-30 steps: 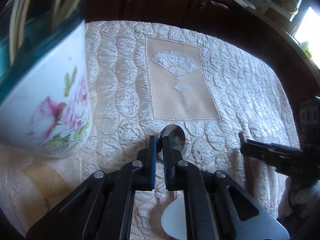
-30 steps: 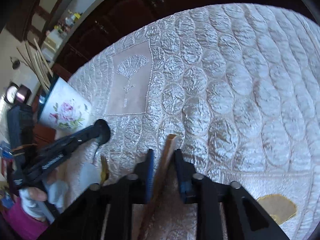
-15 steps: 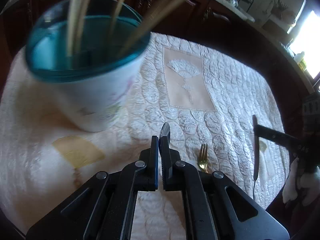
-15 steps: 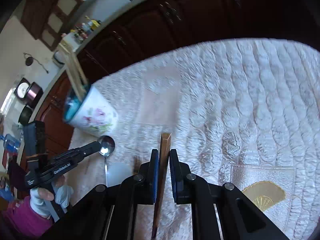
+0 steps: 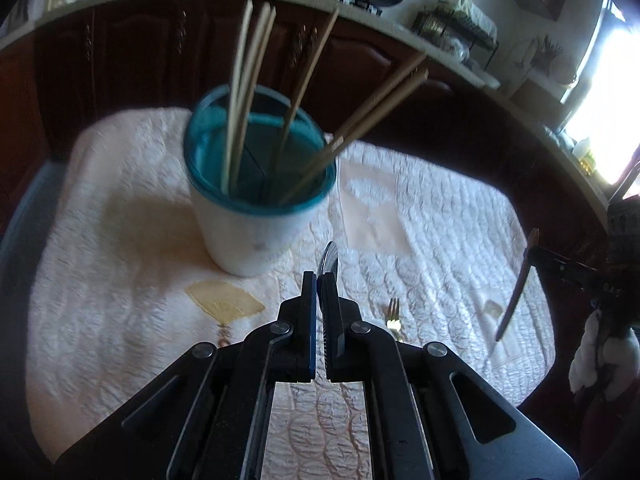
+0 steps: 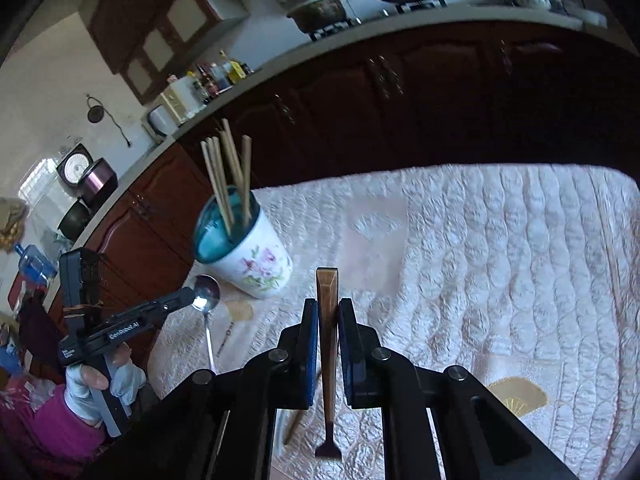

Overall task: Organize utensils
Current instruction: 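Carry the spoon and spatula up over the cup and lower them inside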

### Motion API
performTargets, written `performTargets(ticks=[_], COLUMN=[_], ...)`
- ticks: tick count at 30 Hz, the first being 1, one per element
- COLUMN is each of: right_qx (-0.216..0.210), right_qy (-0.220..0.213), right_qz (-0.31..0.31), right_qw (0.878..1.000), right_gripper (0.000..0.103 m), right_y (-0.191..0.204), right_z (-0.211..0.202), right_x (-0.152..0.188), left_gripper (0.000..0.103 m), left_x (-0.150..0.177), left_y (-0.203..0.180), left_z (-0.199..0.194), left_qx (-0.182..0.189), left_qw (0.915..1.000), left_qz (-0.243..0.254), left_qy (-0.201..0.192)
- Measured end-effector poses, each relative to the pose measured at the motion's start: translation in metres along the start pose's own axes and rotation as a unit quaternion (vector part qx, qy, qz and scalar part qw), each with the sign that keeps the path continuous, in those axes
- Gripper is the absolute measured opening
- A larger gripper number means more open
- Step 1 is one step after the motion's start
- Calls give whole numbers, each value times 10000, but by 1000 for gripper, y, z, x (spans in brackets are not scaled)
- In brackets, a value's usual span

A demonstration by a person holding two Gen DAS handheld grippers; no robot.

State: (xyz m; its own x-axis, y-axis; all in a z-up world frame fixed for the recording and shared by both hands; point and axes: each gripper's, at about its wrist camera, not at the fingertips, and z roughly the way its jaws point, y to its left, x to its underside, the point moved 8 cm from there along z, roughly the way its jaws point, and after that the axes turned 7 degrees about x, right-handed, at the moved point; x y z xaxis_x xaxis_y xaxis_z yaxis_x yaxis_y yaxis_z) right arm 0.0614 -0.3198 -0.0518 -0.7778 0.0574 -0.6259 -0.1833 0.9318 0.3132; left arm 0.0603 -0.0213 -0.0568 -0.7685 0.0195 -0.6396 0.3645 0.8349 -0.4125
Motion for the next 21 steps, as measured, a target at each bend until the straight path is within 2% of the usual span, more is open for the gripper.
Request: performTargets(ticks=[10, 21], right_qx=[-85, -319], right_qy=[-232, -604], right_qz=[-297, -754], right_qw=[9993, 9948], right_gripper=[9, 9], right_y=[34, 78], right_z=[-11, -31], right_x=[-19, -70], left_gripper=[1, 1], left_x=[-29, -70], left_y=[0, 15], left_z=[-50, -92], left_qx=[-22, -248], left_qw=[9984, 9927], left_qz=[53, -55], left_qy=[-570, -1182])
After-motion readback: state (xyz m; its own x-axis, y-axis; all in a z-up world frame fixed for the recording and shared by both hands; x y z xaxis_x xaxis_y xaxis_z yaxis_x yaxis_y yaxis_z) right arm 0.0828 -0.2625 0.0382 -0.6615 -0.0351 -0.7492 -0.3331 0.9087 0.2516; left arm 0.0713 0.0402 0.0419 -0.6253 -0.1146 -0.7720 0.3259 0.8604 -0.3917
